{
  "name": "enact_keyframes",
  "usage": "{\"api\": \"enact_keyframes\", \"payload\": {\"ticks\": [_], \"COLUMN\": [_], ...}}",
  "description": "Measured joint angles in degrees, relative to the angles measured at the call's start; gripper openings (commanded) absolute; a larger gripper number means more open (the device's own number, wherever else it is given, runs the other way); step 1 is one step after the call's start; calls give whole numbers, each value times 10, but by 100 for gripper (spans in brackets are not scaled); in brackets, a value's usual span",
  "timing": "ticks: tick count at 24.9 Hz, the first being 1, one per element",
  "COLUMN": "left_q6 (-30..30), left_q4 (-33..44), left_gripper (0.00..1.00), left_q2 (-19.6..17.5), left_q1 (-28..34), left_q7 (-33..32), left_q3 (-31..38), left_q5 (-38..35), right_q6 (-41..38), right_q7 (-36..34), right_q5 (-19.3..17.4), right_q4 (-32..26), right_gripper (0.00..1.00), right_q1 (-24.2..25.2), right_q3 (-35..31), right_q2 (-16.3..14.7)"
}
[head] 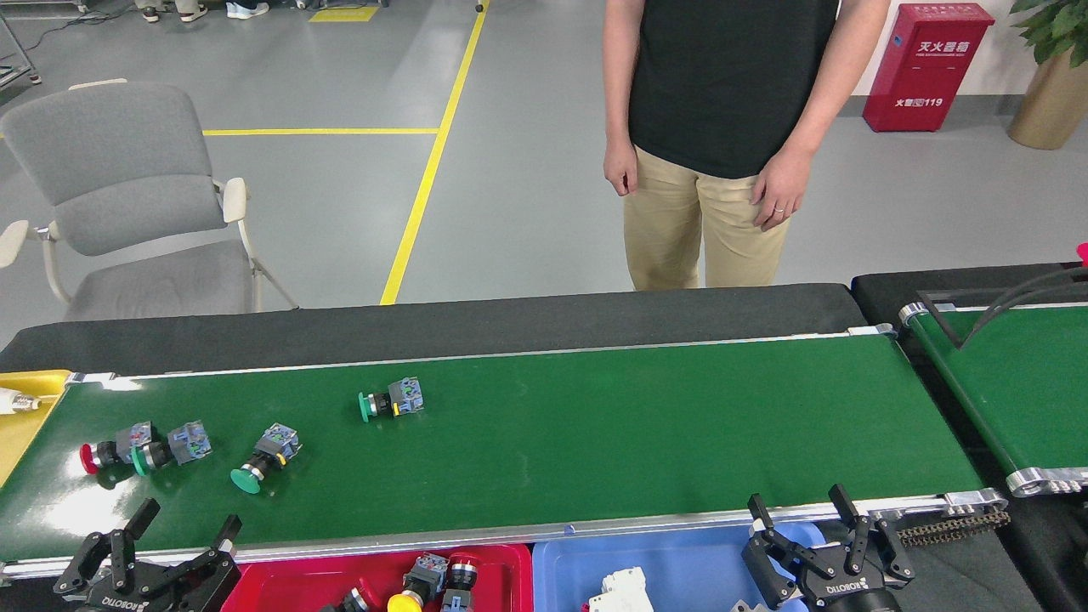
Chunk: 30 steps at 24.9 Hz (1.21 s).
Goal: Pick switch part from conveyor to tray
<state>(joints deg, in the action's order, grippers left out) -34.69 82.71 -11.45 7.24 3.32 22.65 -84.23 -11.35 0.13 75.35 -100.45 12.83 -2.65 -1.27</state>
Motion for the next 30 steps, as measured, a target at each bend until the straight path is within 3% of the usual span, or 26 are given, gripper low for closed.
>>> {"api": "enact_keyframes", "payload": {"ticks": [6, 10, 12, 13, 14, 15, 19, 24, 27, 28, 30], "left_q6": [16, 37, 40, 40, 41, 43, 42, 40, 13, -10, -56], "left_q4": [-108, -181, -204, -210, -213, -214, -217, -203, -120, -78, 15], "left_gripper": [100, 100, 95, 83, 58, 17, 4, 1, 7, 16, 57], "left_q2": [-15, -56, -60, -60, -60, -60, -60, -47, -30, -24, -5], "left_q1": [-80, -117, -126, -128, -129, -129, -128, -126, -82, -57, 1], "left_q7": [-1, -2, -3, -4, -4, -2, 2, 5, 6, 6, 8], "left_q3": [0, -1, -3, -6, -9, -12, -21, -26, -32, -35, -43], "left_q5": [-2, -2, -2, -2, -2, -2, 3, 4, 4, 7, 23], "right_q6": [-24, -27, -28, -28, -28, -28, -29, -27, -27, -27, -27], "right_q7": [-1, -1, -1, -1, -1, -1, 3, 4, 4, 4, 4], "right_q5": [0, 0, 0, 0, 0, 0, 0, 0, 0, 0, 0], "right_q4": [0, 0, 0, 1, 1, 1, 1, 3, 4, 5, 7], "right_gripper": [99, 99, 99, 99, 99, 99, 99, 99, 99, 99, 99], "right_q1": [-1, -2, -2, -2, -2, -2, -2, -1, -1, -1, -1], "right_q3": [1, 1, 1, 1, 1, 2, 4, 5, 5, 5, 5], "right_q2": [0, 0, 0, 0, 0, 0, 4, 4, 4, 4, 4]}}
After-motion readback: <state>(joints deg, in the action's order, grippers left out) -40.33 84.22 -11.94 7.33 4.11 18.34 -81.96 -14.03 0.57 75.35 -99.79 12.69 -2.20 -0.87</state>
